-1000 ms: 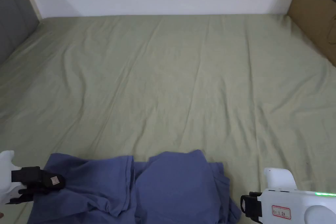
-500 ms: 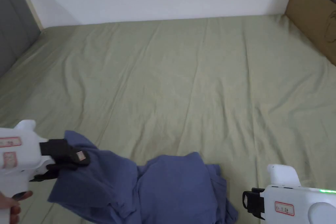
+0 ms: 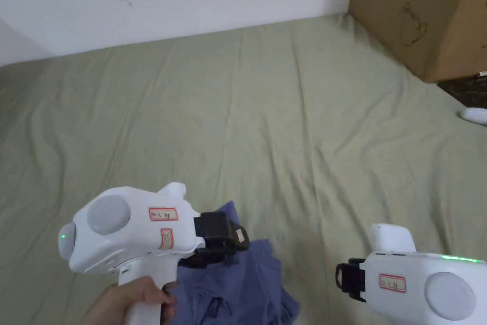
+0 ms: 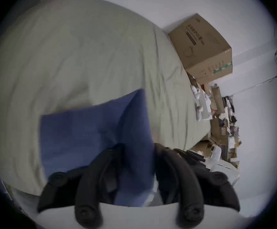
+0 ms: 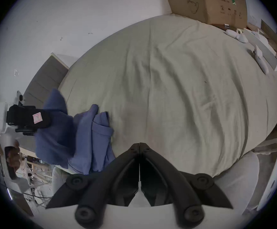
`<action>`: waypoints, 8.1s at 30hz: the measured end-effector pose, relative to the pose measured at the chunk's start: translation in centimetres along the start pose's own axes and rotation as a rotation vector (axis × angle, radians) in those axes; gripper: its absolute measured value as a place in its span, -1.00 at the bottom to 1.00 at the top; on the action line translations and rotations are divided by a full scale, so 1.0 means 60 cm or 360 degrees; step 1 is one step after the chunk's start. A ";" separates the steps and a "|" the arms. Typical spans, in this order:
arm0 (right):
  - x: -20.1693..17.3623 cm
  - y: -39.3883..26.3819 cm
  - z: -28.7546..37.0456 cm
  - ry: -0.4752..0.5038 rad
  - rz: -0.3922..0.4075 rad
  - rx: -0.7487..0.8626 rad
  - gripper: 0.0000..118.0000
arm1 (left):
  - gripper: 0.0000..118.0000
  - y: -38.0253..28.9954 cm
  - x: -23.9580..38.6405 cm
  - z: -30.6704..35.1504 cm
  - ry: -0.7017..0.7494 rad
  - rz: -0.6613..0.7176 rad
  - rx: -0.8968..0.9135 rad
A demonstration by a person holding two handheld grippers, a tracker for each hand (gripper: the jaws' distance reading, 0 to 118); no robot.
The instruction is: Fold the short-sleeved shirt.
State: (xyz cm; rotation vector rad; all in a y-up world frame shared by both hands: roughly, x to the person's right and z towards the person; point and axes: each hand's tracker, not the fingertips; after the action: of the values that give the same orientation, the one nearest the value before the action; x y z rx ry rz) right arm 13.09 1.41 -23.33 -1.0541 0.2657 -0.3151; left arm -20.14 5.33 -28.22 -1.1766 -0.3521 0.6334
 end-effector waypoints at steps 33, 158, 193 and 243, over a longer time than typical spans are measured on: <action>0.007 -0.002 -0.018 -0.0012 0.0006 -0.0054 -1.00 | -1.00 -0.107 -0.059 -0.126 -0.0110 -0.0173 -0.0141; -0.228 0.121 0.098 -0.0022 0.0669 0.0765 -1.00 | -1.00 -0.084 0.061 0.275 0.1161 -0.0596 0.1448; -0.275 0.131 0.211 -0.0200 0.0614 0.1384 0.99 | 0.91 -0.121 0.167 0.286 0.0996 -0.0817 0.1792; -0.262 0.129 0.186 -0.0248 0.0633 0.1306 0.99 | 0.91 -0.103 0.161 0.279 0.1007 -0.0704 0.1692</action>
State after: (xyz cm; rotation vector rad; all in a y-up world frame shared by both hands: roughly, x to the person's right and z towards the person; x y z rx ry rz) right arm 3.58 19.88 -23.91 -0.2004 0.1722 0.0320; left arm -20.45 22.30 -17.12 -0.2035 0.2628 -0.0128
